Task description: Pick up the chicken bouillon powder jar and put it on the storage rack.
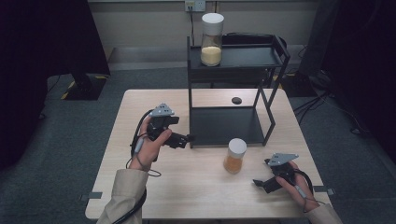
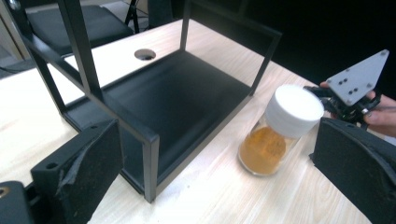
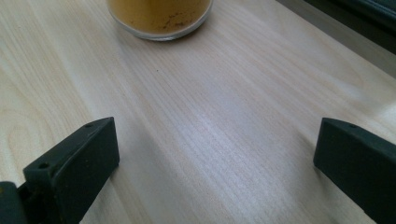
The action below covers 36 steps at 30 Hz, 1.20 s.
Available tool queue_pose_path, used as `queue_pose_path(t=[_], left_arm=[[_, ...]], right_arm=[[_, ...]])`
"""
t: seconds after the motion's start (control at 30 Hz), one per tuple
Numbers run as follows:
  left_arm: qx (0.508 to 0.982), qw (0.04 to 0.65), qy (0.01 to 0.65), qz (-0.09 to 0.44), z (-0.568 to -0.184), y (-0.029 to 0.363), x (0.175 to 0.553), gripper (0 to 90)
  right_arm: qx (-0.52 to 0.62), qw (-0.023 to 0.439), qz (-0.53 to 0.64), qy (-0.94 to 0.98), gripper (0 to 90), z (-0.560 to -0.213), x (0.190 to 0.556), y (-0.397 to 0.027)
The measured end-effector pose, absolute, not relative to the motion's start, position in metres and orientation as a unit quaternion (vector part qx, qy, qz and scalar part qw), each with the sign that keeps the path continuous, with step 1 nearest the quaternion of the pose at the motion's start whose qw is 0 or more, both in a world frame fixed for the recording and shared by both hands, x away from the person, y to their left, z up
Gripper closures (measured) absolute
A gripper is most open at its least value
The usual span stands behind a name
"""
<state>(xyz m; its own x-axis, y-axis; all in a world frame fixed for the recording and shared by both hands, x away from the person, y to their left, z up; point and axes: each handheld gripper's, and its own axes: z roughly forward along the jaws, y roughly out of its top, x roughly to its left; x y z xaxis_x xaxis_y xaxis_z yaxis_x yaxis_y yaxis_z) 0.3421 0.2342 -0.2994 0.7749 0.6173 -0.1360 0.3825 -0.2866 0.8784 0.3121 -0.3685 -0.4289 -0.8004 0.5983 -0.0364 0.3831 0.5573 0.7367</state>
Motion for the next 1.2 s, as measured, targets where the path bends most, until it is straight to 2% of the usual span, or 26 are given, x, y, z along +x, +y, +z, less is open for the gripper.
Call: queue_pose_path(t=[0.27,0.6,1.2], left_arm=[[0.793,0.507,0.315,0.123,-0.323,0.234,0.341,1.5],[0.786,0.515,0.324,0.106,-0.358,0.245,0.339,1.5],[0.805,0.458,0.357,0.12,-0.402,0.247,0.325,1.8]], right_arm=[[0.281,0.143,0.377,0.871,0.0,-0.429,0.312,-0.369],[0.282,0.143,0.376,0.871,0.0,-0.429,0.312,-0.368],[0.281,0.143,0.377,0.871,0.0,-0.429,0.312,-0.369]])
